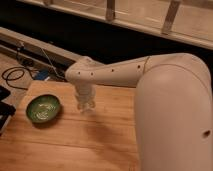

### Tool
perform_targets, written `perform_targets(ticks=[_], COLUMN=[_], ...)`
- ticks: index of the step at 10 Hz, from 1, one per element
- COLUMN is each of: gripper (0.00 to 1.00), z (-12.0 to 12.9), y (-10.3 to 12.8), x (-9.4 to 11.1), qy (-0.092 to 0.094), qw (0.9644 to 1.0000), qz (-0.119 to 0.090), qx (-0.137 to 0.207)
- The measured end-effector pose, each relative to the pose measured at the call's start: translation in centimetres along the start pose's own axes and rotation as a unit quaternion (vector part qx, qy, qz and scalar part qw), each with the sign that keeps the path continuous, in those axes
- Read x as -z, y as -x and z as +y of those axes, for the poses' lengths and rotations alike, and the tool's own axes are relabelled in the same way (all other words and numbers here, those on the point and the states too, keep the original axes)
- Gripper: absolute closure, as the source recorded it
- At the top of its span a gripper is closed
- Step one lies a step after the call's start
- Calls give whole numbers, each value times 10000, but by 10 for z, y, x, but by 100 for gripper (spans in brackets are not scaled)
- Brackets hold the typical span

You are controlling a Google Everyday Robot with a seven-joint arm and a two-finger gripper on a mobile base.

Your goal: Place the bottle in the ceramic bowl

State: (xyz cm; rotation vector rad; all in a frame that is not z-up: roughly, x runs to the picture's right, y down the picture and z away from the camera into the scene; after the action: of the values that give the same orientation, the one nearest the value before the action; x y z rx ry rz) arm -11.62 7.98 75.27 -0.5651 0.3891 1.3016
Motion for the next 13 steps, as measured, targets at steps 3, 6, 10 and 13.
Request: perform_targets(ticks=[3,6,10,13], gripper=[100,100,100,100], z=[44,41,42,75], y=[17,18,17,20], x=[12,12,11,2], qy=[296,279,260,92], qw=[9981,9982,9982,9934], qz=[-163,-169,-143,-38], qx=[519,507,520,1146])
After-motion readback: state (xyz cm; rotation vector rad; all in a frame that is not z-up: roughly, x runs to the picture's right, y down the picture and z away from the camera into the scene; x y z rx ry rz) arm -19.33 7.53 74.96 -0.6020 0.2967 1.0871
